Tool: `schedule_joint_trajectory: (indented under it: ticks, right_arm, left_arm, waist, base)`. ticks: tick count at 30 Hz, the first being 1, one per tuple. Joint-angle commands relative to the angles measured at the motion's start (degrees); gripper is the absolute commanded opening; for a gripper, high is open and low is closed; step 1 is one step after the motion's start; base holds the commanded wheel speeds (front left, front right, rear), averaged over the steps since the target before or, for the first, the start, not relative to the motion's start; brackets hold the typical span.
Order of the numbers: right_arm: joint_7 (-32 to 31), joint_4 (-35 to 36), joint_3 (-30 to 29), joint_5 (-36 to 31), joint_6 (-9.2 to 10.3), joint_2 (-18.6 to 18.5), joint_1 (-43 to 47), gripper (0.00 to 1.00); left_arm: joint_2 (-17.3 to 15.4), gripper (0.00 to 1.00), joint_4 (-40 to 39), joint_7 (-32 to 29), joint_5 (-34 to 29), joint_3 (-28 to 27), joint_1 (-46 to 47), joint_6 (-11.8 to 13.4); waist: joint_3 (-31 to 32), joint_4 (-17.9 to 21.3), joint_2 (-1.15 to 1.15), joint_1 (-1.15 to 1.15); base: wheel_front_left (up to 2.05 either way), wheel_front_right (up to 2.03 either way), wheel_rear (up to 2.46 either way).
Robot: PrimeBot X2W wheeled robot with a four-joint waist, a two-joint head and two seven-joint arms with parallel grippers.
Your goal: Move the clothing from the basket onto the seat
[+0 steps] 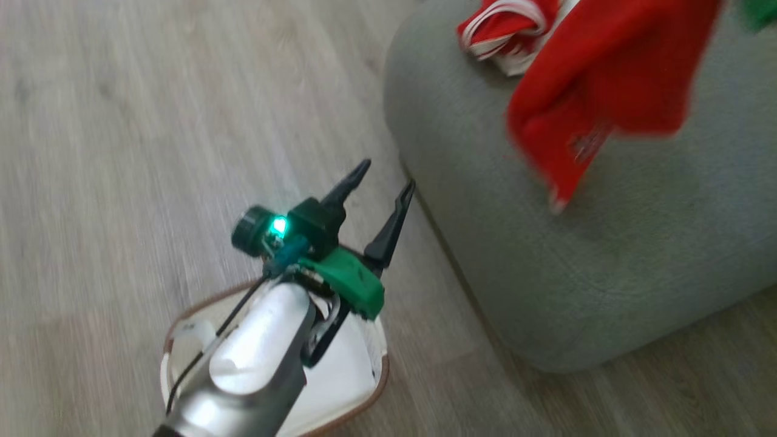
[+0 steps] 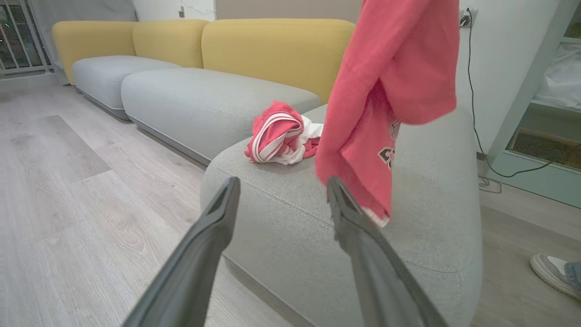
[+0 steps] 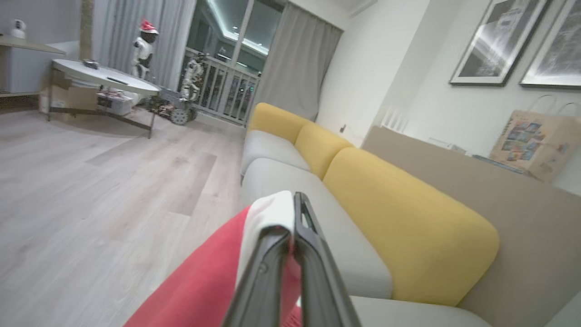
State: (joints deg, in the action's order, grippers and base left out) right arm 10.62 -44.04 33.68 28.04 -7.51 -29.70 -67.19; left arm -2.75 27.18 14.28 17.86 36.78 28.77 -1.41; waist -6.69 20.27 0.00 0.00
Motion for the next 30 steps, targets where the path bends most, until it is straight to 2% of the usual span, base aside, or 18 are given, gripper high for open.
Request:
schedule_joint_trajectory:
  ticks: [1,7,14,15,19,23,30]
  right_arm:
    - [-0.19,0.78,-1.24,-0.42,0.02,-1.42,-3.29,0.00]
    - [0.06,-3.59,-7.44,-3.79,0.02,-5.88,-11.82,0.00]
    - [2.55,-10.36,-15.53,-8.80,0.02,-8.05,-18.17,0.00]
    - [3.12,-12.64,-18.11,-10.54,0.02,-8.10,-18.68,0.00]
    - [4.02,-17.36,-24.19,-13.89,0.02,-7.66,-18.14,0.00]
    - [4.32,-21.47,-30.11,-17.61,0.02,-5.57,-15.60,0.00]
    - [4.36,-22.38,-38.55,-24.15,0.02,-0.98,-8.81,0.00]
  left_arm:
    - [-0.71,1.00,-2.43,0.72,-0.91,-1.97,4.03,0.36]
    - [-1.62,1.00,-3.79,0.61,-3.15,-1.20,7.71,0.22]
    - [-2.74,1.00,-5.94,-0.52,-5.14,-0.61,12.30,0.42]
    - [-2.97,1.00,-6.89,-0.81,-5.48,-0.62,13.24,0.66]
    - [-3.20,1.00,-8.70,-1.04,-5.78,-0.75,14.57,1.15]
    - [-3.39,1.00,-9.63,-1.18,-5.98,-0.71,15.29,1.55]
    - [-3.38,1.00,-9.37,-0.81,-5.78,-0.54,15.38,2.05]
  waist:
    - [-3.94,-2.98,0.00,0.00]
    - [-11.64,-8.08,0.00,0.00]
    - [-19.45,-13.65,0.00,0.00]
    - [-21.41,-15.00,0.00,0.00]
    - [-24.99,-17.21,0.00,0.00]
    - [-27.87,-18.43,0.00,0.00]
    - [-29.64,-18.85,0.00,0.00]
  base:
    - [0.00,0.00,0.00]
    - [0.00,0.00,0.00]
    - [0.00,0.00,0.00]
    - [0.00,0.00,0.00]
    - [0.00,0.00,0.00]
    - [0.00,0.00,0.00]
    - [0.00,0.00,0.00]
